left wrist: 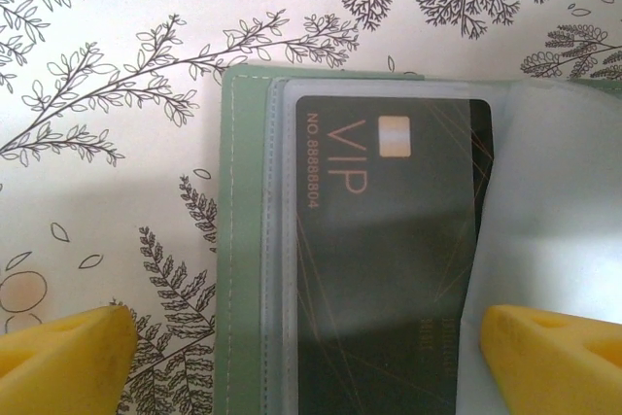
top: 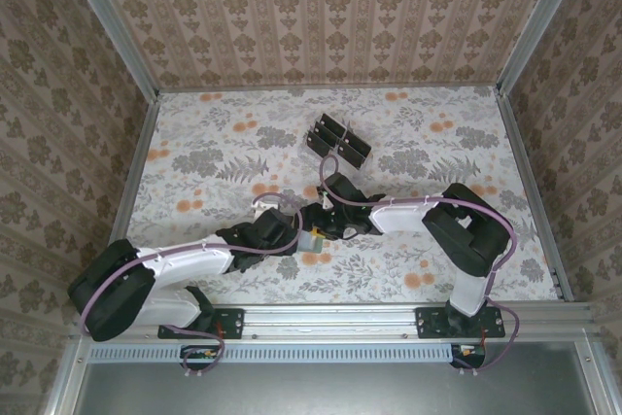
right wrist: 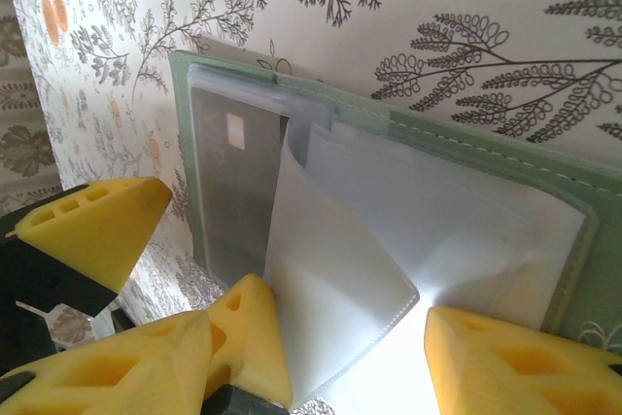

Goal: Put the credit cards into the card holder

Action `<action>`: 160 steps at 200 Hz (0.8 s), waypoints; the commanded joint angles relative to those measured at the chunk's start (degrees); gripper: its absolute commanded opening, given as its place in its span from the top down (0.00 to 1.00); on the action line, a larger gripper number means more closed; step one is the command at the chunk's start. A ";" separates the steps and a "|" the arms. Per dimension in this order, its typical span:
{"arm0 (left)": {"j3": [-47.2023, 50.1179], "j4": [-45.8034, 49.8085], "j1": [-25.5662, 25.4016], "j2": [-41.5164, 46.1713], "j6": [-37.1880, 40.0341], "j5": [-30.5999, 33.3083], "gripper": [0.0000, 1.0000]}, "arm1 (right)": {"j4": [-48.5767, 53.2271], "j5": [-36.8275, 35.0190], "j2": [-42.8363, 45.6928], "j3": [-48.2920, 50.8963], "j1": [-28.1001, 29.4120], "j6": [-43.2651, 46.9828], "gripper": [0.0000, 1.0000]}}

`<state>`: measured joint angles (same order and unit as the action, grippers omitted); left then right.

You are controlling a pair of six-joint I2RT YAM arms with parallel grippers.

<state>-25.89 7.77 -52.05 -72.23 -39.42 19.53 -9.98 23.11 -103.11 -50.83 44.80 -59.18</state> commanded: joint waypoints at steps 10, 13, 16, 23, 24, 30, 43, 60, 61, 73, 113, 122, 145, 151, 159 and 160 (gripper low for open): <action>0.31 0.54 0.22 1.08 -0.61 0.64 0.00 | -2.53 -0.05 0.34 1.15 0.63 -3.01 0.39; 0.31 0.50 0.28 1.04 -0.59 0.63 0.00 | -2.73 -0.08 0.26 1.16 0.58 -3.12 0.39; 0.28 0.50 0.28 1.04 -0.57 0.60 0.00 | -2.86 -0.04 0.20 1.16 0.59 -3.28 0.39; 0.25 0.52 0.24 1.00 -0.57 0.61 0.00 | -3.07 0.05 0.14 1.03 0.63 -3.35 0.39; 0.28 0.50 0.22 1.02 -0.57 0.60 0.00 | -3.09 0.11 0.12 1.01 0.60 -3.38 0.39; 0.31 0.50 0.24 1.02 -0.53 0.61 0.00 | -3.12 0.14 0.05 0.85 0.64 -3.42 0.39; 0.27 0.56 0.25 1.03 -0.57 0.58 0.00 | -3.36 0.45 -0.35 0.32 0.64 -3.47 0.39; 0.23 0.52 0.27 1.23 -0.44 0.60 0.00 | -3.38 0.93 -0.94 -0.92 0.61 -3.52 0.40; 0.23 0.55 0.28 1.26 -0.46 0.55 0.00 | -3.38 0.91 -0.99 -0.97 0.58 -3.50 0.40; 0.10 0.73 0.28 1.77 -0.48 0.60 0.00 | -3.23 1.31 -1.10 -2.03 0.63 -3.45 0.40; 0.66 2.54 0.21 7.22 -0.48 1.04 0.00 | -1.64 1.98 -1.18 -5.09 0.80 -3.17 0.39; 0.83 3.11 0.25 9.15 -0.52 1.37 0.00 | -1.00 1.97 -1.38 -5.99 0.83 -2.93 0.40; 1.69 5.08 0.39 14.25 -1.44 2.72 0.00 | 1.00 1.99 -3.21 -8.92 1.44 -2.36 0.40; 2.00 5.50 0.52 15.53 -1.69 3.06 0.00 | 1.38 1.97 -3.94 -9.79 1.66 -2.28 0.40; 2.20 6.08 0.72 17.05 -1.97 3.36 0.00 | 1.74 1.95 -4.99 -10.80 1.86 -2.19 0.40; 2.22 6.14 0.81 17.26 -2.02 3.39 0.00 | 1.77 1.94 -5.17 -10.92 1.91 -2.22 0.40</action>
<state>-25.45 10.15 -51.99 -59.07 -39.59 20.43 -11.11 24.16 -104.90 -58.46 45.74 -61.73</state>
